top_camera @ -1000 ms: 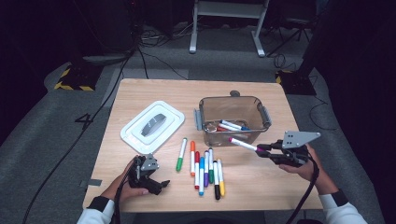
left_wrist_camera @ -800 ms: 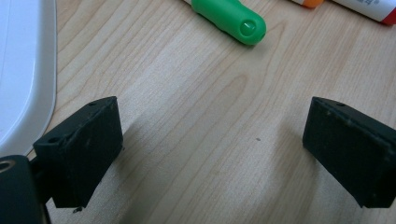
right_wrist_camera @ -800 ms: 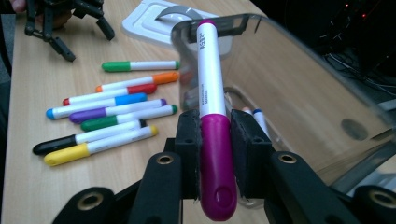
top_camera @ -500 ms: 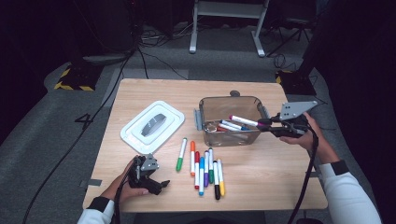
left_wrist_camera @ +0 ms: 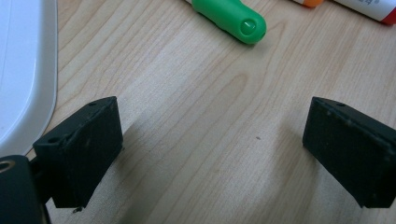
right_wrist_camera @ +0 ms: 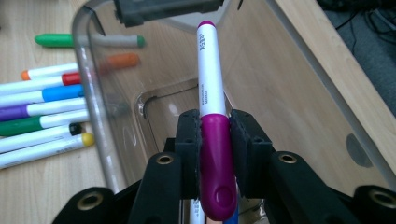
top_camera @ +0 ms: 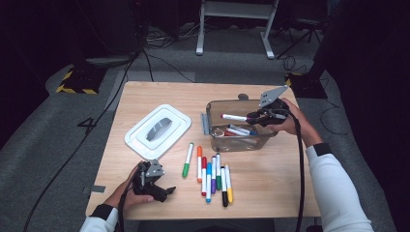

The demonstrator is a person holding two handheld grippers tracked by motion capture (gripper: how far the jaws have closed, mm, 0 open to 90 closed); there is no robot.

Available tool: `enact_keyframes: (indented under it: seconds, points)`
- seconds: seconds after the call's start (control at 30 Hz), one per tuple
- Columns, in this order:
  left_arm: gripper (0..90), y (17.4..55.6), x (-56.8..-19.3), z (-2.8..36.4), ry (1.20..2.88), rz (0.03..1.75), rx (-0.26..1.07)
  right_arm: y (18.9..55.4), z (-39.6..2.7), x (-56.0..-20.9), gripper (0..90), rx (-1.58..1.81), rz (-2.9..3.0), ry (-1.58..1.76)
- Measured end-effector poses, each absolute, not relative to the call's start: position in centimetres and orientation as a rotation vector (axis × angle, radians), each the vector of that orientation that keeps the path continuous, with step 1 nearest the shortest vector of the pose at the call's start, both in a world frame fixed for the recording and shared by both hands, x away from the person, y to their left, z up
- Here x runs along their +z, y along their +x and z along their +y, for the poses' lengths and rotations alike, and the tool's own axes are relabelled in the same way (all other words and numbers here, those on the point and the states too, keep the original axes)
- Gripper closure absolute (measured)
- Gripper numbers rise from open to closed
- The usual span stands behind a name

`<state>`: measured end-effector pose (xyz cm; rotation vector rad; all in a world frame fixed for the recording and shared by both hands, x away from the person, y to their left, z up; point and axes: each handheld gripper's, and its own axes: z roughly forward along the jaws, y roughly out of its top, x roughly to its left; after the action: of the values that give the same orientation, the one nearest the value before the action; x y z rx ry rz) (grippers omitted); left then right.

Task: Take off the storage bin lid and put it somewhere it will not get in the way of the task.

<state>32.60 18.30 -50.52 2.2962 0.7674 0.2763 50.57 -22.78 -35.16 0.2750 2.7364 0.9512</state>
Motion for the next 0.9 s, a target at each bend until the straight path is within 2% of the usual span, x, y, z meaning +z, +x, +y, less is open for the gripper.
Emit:
enact_keyframes:
  seconds: [0.27,0.63,0.9]
  points:
    - [5.3,32.6,-50.5,18.3,2.296,0.767,0.276,52.6,-21.4,-36.9,74.2,0.846,2.807,0.296]
    - [5.3,32.6,-50.5,18.3,2.296,0.767,0.277,52.9,-21.4,-38.8,74.6,0.708,2.86,0.326]
    - [5.3,32.6,-50.5,18.3,2.296,0.767,0.277,52.6,-22.3,-38.3,58.9,0.796,2.799,0.408]
